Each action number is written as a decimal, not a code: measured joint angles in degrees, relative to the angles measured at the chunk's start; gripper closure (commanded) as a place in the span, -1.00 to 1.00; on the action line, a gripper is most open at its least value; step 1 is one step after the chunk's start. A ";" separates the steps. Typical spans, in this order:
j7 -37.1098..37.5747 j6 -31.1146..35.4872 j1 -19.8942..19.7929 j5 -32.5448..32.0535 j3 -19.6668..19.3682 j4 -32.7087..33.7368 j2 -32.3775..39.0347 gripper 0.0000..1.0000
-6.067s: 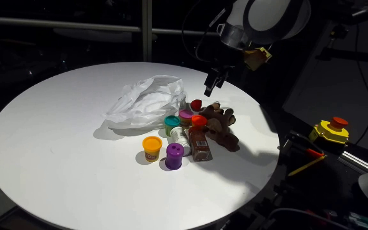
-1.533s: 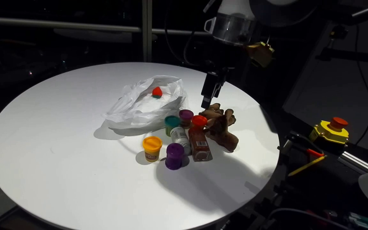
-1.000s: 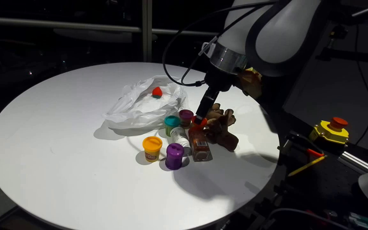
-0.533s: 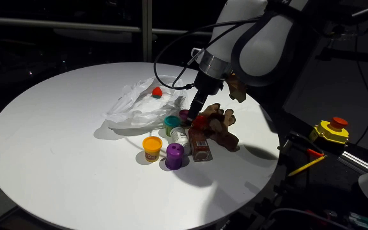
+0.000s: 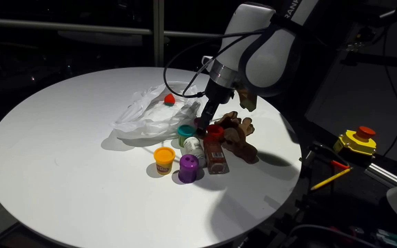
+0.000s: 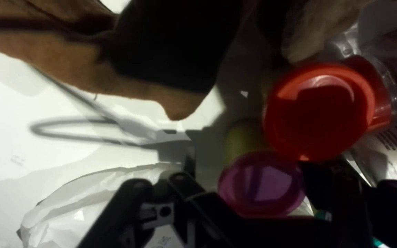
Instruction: Put all the objects in the white plastic bag
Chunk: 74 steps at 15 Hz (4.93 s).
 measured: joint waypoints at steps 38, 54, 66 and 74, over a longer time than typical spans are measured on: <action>12.15 -6.22 -3.91 1.94 -0.97 20.90 7.05 0.52; 12.02 -0.79 -3.05 1.97 -4.27 23.18 8.63 -1.00; 12.53 -5.85 -1.57 2.78 -1.59 -0.45 -4.39 0.16; 12.53 -5.73 -2.27 2.84 -1.98 -4.33 -3.89 0.25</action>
